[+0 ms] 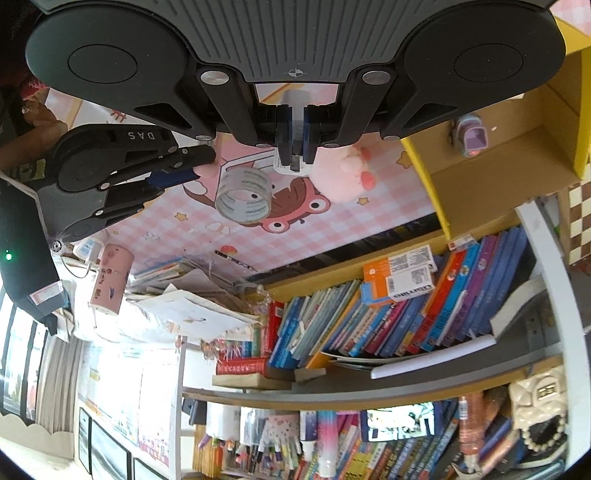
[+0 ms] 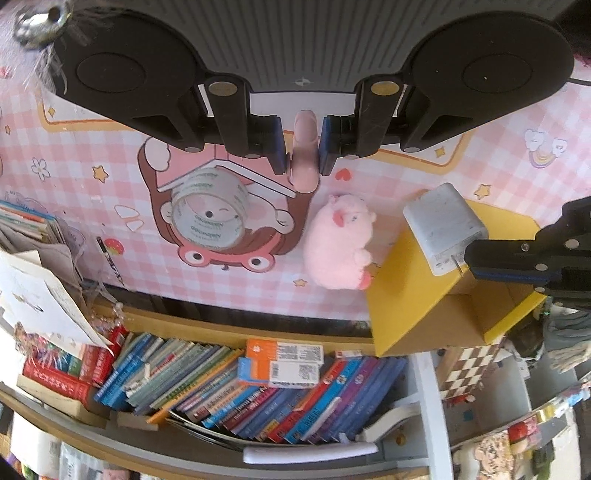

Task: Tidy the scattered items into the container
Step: 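Carry charger plug and pink eraser with both tools over the yellow box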

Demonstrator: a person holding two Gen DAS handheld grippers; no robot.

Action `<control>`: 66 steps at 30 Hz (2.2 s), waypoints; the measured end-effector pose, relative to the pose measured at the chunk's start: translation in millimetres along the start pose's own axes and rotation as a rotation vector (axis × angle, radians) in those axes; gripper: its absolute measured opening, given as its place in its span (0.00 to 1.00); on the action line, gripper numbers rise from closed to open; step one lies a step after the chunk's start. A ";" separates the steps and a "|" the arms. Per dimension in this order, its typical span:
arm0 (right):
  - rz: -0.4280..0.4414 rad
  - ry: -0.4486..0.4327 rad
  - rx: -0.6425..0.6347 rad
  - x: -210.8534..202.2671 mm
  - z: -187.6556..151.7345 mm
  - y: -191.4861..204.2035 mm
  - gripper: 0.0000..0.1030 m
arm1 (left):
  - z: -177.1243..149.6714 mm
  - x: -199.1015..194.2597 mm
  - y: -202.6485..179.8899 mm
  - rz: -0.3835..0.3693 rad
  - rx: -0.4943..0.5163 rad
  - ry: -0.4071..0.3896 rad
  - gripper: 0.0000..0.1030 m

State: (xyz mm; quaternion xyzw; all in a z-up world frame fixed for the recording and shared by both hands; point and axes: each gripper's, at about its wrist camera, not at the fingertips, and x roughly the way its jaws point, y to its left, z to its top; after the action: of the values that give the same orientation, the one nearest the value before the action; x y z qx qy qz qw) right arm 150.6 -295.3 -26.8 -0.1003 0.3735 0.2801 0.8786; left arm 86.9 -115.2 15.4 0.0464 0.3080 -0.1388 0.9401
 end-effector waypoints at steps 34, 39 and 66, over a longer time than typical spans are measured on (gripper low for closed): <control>0.236 -0.107 -0.241 -5.2 83.0 87.9 0.17 | -16.8 -71.3 77.2 0.274 -0.175 -0.099 0.03; 0.257 -0.119 -0.293 1.4 97.0 100.1 0.17 | -15.7 -69.8 91.6 0.299 -0.192 -0.106 0.03; 0.332 -0.073 -0.400 90.5 152.5 137.1 0.17 | 1.5 -7.2 169.5 0.331 -0.209 -0.019 0.03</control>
State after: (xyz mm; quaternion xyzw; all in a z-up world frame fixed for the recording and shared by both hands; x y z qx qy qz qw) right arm 215.5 -86.0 20.2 -0.1994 0.2898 0.4921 0.7963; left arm 131.3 48.5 21.2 -0.0029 0.2998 0.0502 0.9527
